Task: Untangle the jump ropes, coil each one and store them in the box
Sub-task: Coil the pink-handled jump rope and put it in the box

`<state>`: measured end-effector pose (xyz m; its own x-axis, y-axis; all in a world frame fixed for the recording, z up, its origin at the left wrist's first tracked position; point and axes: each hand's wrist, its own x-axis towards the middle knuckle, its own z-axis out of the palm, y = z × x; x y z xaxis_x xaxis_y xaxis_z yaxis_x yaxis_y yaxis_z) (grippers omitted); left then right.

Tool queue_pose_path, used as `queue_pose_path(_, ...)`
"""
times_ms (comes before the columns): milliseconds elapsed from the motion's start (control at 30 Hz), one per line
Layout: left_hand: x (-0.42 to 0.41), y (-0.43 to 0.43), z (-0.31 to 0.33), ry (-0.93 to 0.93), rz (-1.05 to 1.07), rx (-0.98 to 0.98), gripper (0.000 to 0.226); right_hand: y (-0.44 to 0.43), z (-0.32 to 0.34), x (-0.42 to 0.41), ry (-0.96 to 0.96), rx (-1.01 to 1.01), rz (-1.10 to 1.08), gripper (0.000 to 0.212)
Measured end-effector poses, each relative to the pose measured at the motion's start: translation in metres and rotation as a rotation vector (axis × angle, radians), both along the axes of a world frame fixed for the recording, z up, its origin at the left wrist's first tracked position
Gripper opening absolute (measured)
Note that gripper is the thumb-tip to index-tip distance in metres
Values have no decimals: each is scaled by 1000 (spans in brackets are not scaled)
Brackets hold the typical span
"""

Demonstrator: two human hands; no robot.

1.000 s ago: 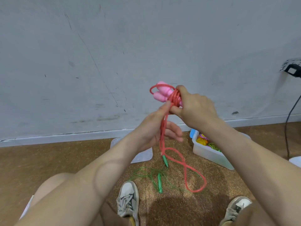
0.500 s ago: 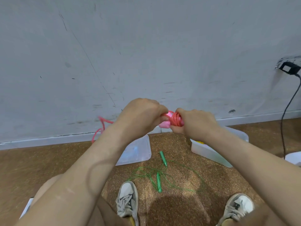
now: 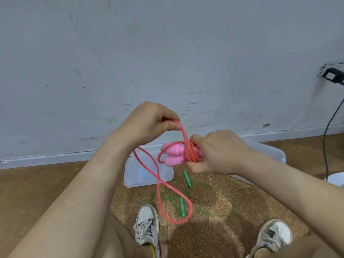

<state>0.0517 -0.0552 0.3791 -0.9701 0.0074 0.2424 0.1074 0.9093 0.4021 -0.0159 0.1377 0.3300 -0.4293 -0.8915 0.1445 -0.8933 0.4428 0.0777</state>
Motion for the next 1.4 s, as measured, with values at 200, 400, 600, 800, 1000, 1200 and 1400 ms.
queue_pose_path(200,-8,7,-10,-303,-169,451,16,0,22,14,-32,-97,111,73)
queue_pose_path(400,-11,20,-17,-444,-154,1024,32,4,38,7,-279,-345,105,61)
queue_pose_path(600,-17,29,-28,-479,81,1699,28,3,35,1,-561,-668,13,79)
queue_pose_path(800,-21,56,-44,-454,-54,1299,34,-3,27,-13,-922,-979,-210,77)
queue_pose_path(1000,-18,74,-45,-396,16,1041,30,3,27,-44,-911,-1153,-447,46)
queue_pose_path(1200,-6,74,-32,-166,76,-448,19,5,13,-47,-369,-644,-477,34)
queue_pose_path(1400,-1,65,-14,-69,35,-632,12,-1,6,-46,-97,-285,-411,28)
